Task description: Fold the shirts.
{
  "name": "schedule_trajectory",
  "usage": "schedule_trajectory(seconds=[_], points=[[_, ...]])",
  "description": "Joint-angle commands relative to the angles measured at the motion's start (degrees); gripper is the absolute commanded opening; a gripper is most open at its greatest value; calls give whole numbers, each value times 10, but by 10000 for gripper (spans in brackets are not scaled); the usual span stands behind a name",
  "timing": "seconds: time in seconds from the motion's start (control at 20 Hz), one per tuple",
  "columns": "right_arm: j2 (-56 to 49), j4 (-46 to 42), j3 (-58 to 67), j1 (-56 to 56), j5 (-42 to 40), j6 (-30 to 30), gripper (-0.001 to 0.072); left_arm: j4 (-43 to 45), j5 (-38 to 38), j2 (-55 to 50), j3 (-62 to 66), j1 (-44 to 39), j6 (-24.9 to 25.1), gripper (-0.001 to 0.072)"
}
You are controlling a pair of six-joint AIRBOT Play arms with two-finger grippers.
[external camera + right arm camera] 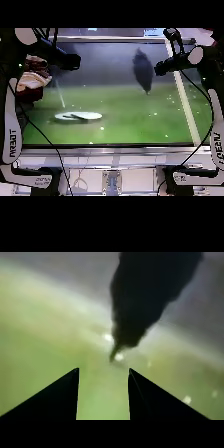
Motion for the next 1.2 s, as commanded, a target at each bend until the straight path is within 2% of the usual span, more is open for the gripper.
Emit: schedule_trajectory(seconds=[0.0, 0.4, 0.6, 0.7, 0.8, 0.85, 0.9, 0.95, 1.0, 1.15], points=[[0, 0, 0, 1, 1, 0, 371, 0, -1, -1, 0, 0, 0, 11], [0, 0, 0, 1, 0, 0, 371, 0, 3, -1, -1, 0, 0, 12], [0, 0, 0, 1, 0, 0, 371, 18, 38, -2, -1, 0, 16, 21], [0, 7, 0, 1, -2, 0, 372, 99, 44, -2, -1, 0, 47, 22], [0, 28, 0, 1, -16, 0, 371, 296, 38, -2, -1, 2, 46, 24], [0, 43, 0, 1, -28, 0, 372, 396, 37, -3, -1, 10, 40, 72], [0, 63, 0, 1, -44, 0, 372, 461, 39, -3, -1, 27, 26, 212], [0, 82, 0, 1, -53, 0, 371, 495, 42, -3, -1, 55, -9, 323], [0, 99, 0, 1, -53, 0, 371, 492, 45, -3, -1, 89, -45, 368], [0, 111, 0, 4, -72, 1, 371, 410, 53, -12, -3, 218, -87, 369]])
